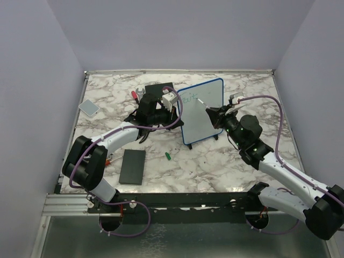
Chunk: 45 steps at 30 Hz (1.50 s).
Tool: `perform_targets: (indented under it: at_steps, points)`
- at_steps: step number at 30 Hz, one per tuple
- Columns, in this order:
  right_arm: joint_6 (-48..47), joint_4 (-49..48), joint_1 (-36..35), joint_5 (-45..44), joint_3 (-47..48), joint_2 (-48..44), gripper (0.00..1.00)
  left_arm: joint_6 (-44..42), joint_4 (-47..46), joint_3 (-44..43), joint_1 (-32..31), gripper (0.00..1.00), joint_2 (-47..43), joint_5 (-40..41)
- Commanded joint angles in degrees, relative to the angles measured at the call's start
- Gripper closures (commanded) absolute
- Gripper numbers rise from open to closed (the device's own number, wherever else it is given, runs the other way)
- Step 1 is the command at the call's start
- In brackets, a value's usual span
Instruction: Write a sentence on the whiteboard
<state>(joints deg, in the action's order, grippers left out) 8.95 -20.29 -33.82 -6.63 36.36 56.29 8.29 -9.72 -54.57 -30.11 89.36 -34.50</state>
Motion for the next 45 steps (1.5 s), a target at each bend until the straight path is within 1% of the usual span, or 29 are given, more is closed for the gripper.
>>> perform_targets:
  at_steps: [1,6,21,29,33,45]
  points:
    - [-1.01,0.05,0.00,-0.63,-0.02,-2.45,0.99,-2.00,4.45,0.34,-0.40,1.00,1.01,1.37]
    - [-1.17,-0.39,-0.01,0.13,1.53,-3.76,0.99,-2.00,4.52,0.34,-0.43,1.00,0.99,1.41]
    - [-4.52,-4.01,-0.01,-0.79,6.27,2.07,1.00,-2.15,4.53,0.32,-0.48,1.00,1.13,1.39]
    - [-4.71,-4.12,-0.01,-2.92,5.84,3.45,0.99,-2.22,4.49,0.33,-0.50,1.00,1.25,1.38]
    - [-5.04,-3.57,0.00,-2.27,4.91,3.23,0.99,-2.29,4.45,0.29,-0.50,1.00,1.26,1.28]
    - [-1.00,-0.63,-0.01,-1.74,0.05,0.87,1.00,-2.15,4.47,0.34,-0.48,1.00,1.08,1.29]
